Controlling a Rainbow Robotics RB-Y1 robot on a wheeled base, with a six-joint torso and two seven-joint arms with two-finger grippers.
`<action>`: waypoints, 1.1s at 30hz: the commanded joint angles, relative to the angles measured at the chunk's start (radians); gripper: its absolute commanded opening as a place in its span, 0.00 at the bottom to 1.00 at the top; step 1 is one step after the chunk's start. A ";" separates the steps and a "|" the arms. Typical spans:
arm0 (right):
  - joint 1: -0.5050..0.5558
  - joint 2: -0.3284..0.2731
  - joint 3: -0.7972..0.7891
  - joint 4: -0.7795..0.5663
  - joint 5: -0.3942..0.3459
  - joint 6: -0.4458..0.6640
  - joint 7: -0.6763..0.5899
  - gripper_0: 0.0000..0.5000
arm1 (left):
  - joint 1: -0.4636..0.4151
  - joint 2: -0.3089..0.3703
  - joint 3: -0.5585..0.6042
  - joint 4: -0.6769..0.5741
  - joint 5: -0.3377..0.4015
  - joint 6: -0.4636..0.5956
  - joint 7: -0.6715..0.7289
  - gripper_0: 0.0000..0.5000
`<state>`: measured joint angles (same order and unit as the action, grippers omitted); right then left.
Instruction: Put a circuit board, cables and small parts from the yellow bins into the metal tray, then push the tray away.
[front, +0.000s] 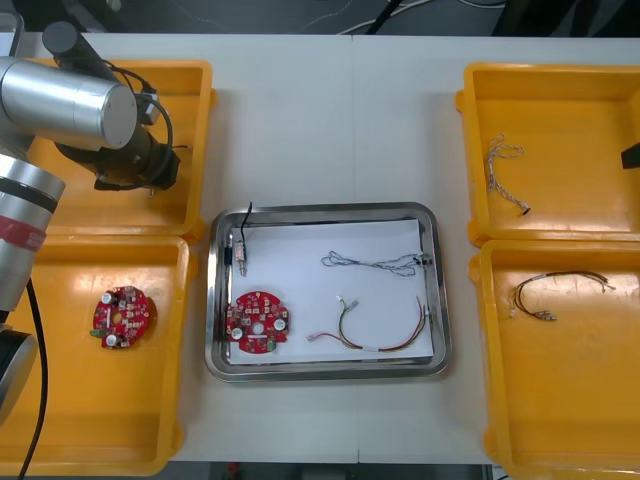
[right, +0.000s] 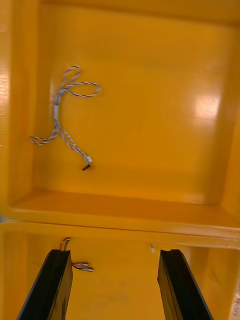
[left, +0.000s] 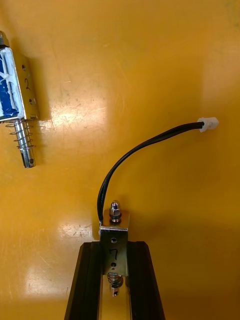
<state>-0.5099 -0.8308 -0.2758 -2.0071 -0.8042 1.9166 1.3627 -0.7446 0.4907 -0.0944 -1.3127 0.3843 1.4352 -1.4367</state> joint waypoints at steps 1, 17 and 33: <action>0.076 -0.041 -0.089 -0.039 0.028 0.003 -0.053 1.00 | -0.035 -0.015 -0.019 -0.010 -0.010 -0.009 0.062 0.00; 0.208 -0.037 -0.154 -0.039 0.005 0.003 -0.074 1.00 | -0.035 0.046 0.131 -0.263 0.036 0.338 0.061 0.00; 0.261 0.055 -0.155 -0.039 -0.043 0.003 -0.057 1.00 | -0.035 0.071 0.196 -0.543 0.156 0.485 0.259 0.00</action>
<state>-0.2670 -0.8012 -0.3933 -2.0192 -0.8333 1.9166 1.3114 -0.7447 0.5204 0.0958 -1.7876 0.5168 1.9112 -1.3615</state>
